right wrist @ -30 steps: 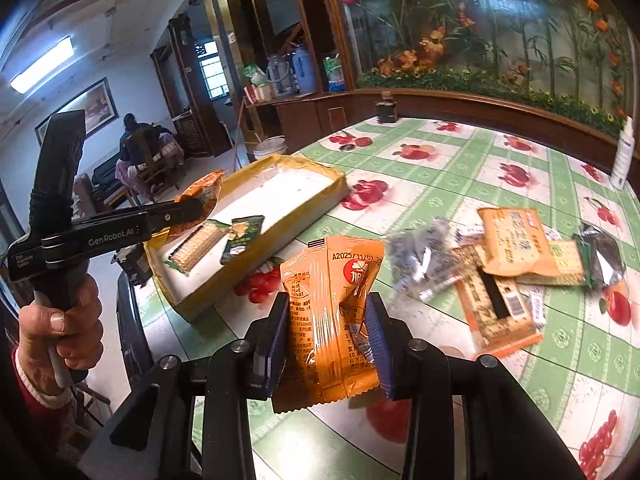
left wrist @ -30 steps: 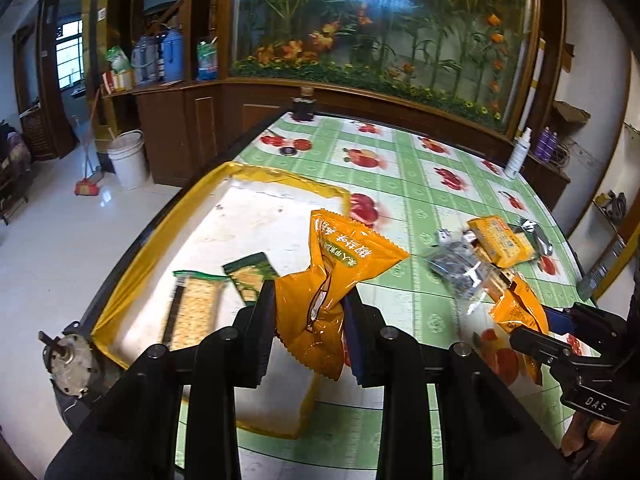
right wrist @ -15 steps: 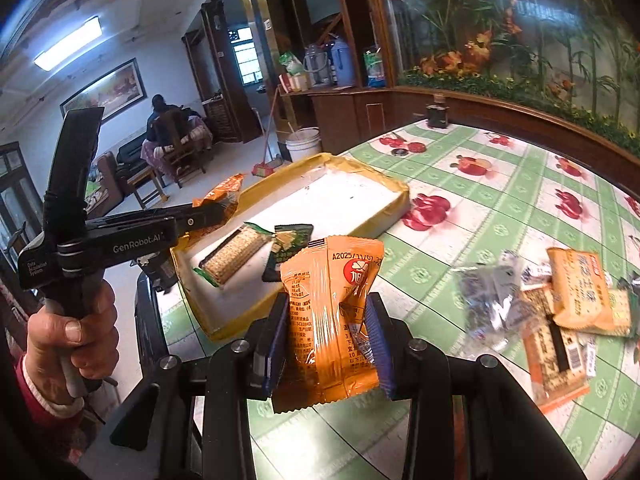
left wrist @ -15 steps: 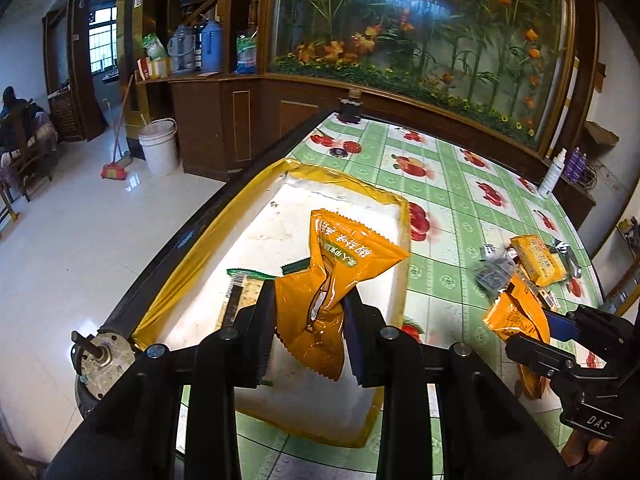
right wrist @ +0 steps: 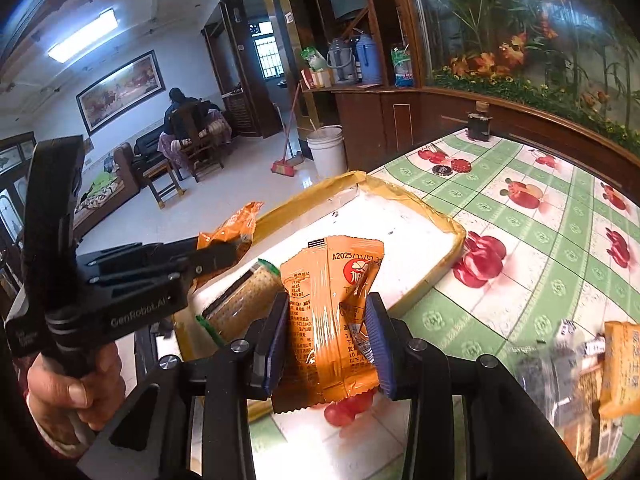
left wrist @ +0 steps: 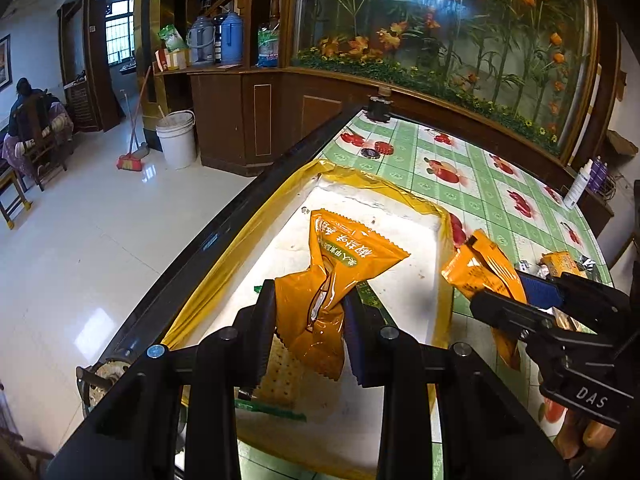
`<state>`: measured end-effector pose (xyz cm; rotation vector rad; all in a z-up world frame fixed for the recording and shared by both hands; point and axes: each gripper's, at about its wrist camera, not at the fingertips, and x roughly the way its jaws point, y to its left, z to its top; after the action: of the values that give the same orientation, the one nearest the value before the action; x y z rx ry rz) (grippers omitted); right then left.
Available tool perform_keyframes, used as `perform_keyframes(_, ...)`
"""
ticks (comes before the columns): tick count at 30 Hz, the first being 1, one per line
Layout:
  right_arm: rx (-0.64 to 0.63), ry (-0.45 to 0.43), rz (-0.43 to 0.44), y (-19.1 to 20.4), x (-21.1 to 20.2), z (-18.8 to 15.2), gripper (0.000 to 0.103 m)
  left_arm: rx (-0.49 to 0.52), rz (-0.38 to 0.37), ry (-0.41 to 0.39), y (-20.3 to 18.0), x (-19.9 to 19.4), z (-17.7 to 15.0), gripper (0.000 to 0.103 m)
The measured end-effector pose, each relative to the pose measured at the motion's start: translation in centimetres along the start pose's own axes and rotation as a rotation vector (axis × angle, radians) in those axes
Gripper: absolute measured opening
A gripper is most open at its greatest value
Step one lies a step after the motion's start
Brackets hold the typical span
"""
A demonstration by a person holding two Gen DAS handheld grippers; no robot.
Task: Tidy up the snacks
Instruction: 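Carry both orange packets into the yellow tray and open both tools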
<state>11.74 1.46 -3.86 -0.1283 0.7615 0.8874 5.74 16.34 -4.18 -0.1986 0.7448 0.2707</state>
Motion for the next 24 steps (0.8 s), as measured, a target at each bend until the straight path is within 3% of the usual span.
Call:
perform_keyframes(17,0.023,0.087,0.011,-1.7,9.2,3.2,0.038,-0.019,0.052,0.088,0.3,5.2,1.1,0.031)
perform_keyframes(19,0.024,0.104,0.006,-2.0,10.1,3.1,0.040,-0.028,0.039,0.104,0.5,5.6,1.0,0.038)
perform_keyframes(21,0.025,0.128,-0.011,-2.1,10.8,2.9,0.045,-0.040,0.029,0.108,0.7,5.6,0.8,0.053)
perform_keyframes(24,0.031,0.111,-0.037,-2.2,10.1,2.5,0.048,-0.042,0.051,0.089,0.9,5.0,0.7,0.063)
